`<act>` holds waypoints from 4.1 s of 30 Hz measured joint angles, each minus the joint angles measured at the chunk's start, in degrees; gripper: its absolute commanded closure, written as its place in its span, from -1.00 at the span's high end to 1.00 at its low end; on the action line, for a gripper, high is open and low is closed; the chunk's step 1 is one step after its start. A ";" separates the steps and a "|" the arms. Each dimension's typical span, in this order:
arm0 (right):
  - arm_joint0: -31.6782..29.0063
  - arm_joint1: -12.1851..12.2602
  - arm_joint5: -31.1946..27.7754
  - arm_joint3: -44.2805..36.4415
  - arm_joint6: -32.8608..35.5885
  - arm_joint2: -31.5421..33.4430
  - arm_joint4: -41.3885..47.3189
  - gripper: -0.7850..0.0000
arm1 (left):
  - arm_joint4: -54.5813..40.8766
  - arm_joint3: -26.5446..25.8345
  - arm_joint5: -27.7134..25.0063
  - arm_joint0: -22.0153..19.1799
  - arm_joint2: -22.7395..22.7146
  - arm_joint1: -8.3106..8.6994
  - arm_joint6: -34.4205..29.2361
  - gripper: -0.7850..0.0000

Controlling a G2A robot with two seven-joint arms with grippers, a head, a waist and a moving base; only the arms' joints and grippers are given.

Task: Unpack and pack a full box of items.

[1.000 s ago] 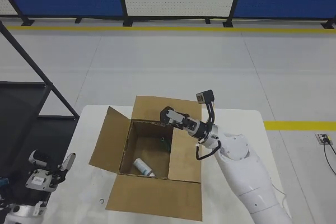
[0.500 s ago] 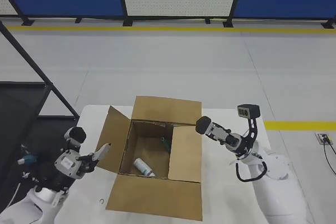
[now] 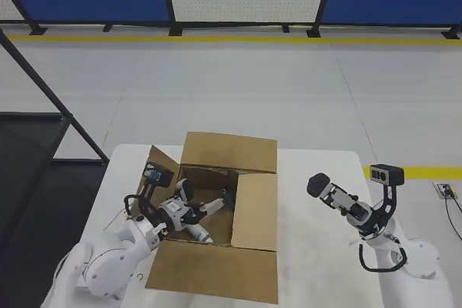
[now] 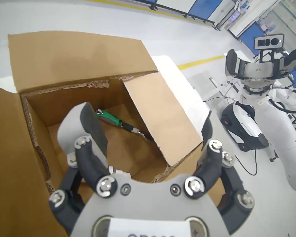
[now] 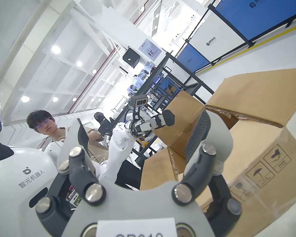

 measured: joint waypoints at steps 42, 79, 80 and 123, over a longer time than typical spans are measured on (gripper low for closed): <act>-6.91 5.48 -5.20 -6.90 1.94 -2.51 -0.50 1.00 | -37.86 26.63 5.41 -19.54 17.94 -5.09 -9.63 1.00; -25.78 12.23 -11.28 -13.78 -4.13 7.07 4.49 1.00 | -39.68 40.14 0.91 -33.90 41.96 -15.77 -1.67 1.00; -24.98 12.45 -10.54 -13.04 -3.39 6.57 4.50 1.00 | -39.96 40.60 0.33 -33.91 41.50 -15.81 -1.84 1.00; -21.90 14.70 -9.21 -12.22 -2.04 -2.08 3.78 1.00 | -38.04 36.76 -1.05 -28.30 33.08 -15.15 -4.78 1.00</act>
